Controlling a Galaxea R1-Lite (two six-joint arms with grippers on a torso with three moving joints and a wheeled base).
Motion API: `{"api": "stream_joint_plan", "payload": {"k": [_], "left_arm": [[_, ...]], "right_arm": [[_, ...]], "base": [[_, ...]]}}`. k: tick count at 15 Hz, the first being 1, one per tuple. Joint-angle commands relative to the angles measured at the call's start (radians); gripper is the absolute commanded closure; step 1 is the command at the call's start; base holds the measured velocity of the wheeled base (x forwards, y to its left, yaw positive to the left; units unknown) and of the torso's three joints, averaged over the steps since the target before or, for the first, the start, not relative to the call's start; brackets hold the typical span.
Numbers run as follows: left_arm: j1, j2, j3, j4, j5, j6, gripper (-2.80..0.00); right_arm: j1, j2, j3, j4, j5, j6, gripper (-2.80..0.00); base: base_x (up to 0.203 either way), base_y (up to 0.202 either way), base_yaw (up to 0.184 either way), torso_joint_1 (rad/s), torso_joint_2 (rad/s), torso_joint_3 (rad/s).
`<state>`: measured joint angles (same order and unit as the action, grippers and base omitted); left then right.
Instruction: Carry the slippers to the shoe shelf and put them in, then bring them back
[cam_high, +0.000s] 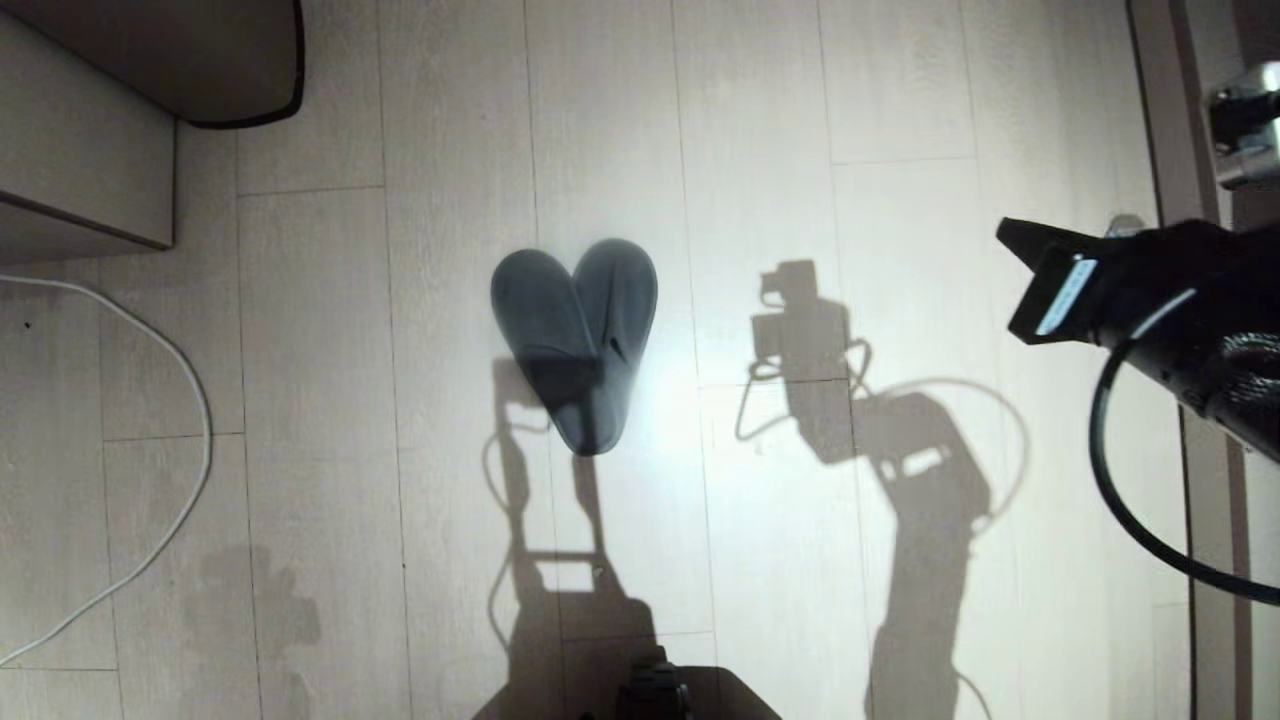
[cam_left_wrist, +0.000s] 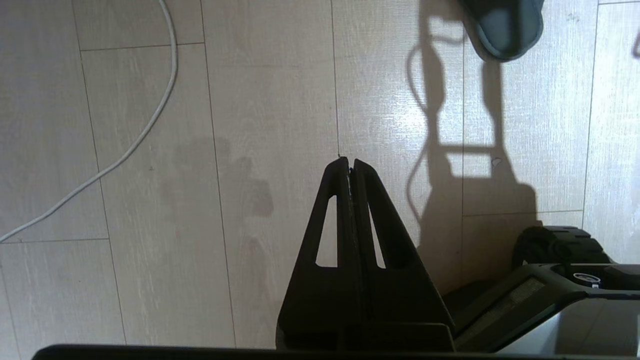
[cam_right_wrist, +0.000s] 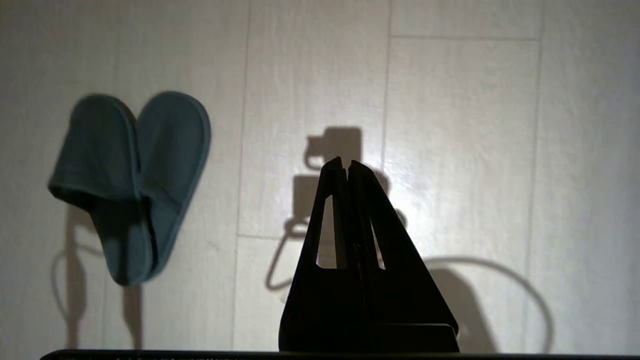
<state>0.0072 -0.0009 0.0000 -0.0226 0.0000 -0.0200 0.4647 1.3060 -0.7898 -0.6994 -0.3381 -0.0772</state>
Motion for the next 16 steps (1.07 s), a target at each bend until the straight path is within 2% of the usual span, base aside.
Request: {"api": "stream_joint_plan", "payload": {"k": [1,4,6,11,14,16], "left_arm": [[0.000,0.001,0.008,0.000,0.000,0.000,0.00],[0.000,0.001,0.008,0.000,0.000,0.000,0.00],[0.000,0.001,0.008,0.000,0.000,0.000,0.00],[0.000,0.001,0.008,0.000,0.000,0.000,0.00],[0.000,0.001,0.008,0.000,0.000,0.000,0.00],[0.000,0.001,0.008,0.000,0.000,0.000,0.00]], "right_arm": [[-0.076,-0.197,0.074,0.067,0.013,0.000,0.00],[-0.137,-0.380,0.131,0.187,0.015,0.004,0.00],[-0.161,-0.515,0.144,0.321,-0.007,-0.002,0.00],[-0.399,-0.830,0.281,0.481,-0.028,-0.010,0.00],[-0.462,-1.036,0.371,0.606,0.002,0.007,0.00],[-0.473,-1.130,0.449,0.689,0.089,0.016,0.00]], "base": [[0.000,0.000,0.000,0.000,0.00,0.000],[0.000,0.000,0.000,0.000,0.00,0.000],[0.000,0.000,0.000,0.000,0.00,0.000],[0.000,0.000,0.000,0.000,0.00,0.000],[0.000,0.000,0.000,0.000,0.00,0.000],[0.000,0.000,0.000,0.000,0.00,0.000]]}}
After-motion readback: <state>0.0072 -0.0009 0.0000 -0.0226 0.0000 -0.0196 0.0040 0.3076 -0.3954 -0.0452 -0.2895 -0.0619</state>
